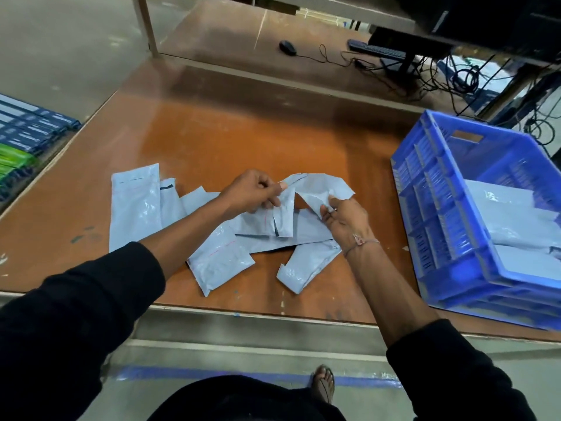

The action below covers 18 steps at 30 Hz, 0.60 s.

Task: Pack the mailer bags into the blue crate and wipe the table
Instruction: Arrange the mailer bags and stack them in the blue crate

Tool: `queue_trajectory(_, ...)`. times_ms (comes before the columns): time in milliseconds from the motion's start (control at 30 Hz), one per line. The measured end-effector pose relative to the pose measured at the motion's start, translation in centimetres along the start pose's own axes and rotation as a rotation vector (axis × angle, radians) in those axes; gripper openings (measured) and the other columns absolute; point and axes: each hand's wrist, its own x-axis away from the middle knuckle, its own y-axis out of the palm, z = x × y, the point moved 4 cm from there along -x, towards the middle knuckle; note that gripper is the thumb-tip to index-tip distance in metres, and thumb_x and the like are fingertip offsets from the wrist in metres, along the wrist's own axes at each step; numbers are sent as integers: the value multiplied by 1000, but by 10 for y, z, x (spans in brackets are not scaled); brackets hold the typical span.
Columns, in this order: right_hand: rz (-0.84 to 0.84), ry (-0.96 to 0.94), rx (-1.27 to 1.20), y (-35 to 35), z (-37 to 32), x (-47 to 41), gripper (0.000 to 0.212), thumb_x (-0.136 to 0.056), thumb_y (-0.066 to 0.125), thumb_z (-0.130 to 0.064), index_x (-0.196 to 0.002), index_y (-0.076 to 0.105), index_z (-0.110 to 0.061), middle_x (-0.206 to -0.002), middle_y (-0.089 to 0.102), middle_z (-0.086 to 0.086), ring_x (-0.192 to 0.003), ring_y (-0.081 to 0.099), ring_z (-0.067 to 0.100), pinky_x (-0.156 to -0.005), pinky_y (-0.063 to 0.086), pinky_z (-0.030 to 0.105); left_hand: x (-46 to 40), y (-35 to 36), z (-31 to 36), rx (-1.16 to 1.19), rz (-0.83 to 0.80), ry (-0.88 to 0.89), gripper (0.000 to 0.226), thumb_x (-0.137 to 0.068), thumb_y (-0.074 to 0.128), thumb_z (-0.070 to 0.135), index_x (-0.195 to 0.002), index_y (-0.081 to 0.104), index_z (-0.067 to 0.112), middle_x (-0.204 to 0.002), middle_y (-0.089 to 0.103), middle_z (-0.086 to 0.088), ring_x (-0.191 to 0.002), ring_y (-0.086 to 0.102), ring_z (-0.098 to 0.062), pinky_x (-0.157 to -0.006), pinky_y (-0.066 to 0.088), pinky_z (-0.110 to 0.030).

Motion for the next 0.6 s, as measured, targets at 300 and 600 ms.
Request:
queue_trajectory(300,-142,-49,-283,-2,-12,4,30,-97,54,5,-121,64,-11,-111,69,7,-86,66,21,-59,54,22,-8,26,12,253,-155,-238,73,-102,42,63,-111,70,-4,-95,80,-13,-72,70,-19,-54,42,-24)
queue_trajectory(600,-95,140,240,-15,-2,13,7,-90,67,5,-89,62,0,-81,66,13,-51,60,16,-43,45,19,-31,36,21,683,178,-266,20,-97,69,7,-79,60,9,-85,72,-14,-64,71,-18,-48,60,-28)
